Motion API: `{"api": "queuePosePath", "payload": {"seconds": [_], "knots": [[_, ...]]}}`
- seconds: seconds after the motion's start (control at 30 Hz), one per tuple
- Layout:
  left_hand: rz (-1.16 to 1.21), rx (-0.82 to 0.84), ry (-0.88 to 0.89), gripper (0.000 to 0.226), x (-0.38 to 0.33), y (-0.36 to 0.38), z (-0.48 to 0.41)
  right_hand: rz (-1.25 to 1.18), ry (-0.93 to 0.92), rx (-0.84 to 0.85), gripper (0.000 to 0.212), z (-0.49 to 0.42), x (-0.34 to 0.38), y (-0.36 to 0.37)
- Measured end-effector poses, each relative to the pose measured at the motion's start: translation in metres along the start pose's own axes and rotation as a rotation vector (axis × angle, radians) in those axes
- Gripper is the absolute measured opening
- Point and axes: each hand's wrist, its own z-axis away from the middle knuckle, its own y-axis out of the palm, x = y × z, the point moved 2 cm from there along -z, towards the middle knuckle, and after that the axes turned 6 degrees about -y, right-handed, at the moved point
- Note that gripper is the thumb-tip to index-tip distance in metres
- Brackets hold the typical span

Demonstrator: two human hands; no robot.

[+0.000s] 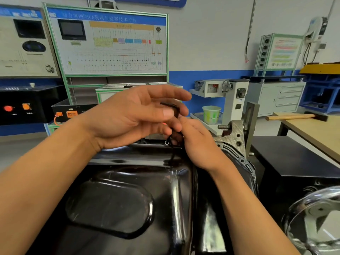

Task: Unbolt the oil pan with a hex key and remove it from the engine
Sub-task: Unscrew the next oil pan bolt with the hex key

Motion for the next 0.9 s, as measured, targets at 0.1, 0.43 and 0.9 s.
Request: {"api": "queuePosePath", "payload": {"seconds": [0.1,0.43,0.9], "knots": [[-0.013,-0.013,-0.012,0.028,0.000,0.000,-0.001,0.016,-0.009,0.007,0.056,0.000,-0.001,-0.001],[0.068,0.124,-0.127,0.031,-0.002,-0.002,0.003,-0.004,-0.027,-0.035,0.060,0.004,0.004,0.000],[-0.412,-0.470,0.235,0.028,-0.005,0.012,-0.006,0.021,-0.103,0.061,0.030,0.007,0.015,0.004]]}}
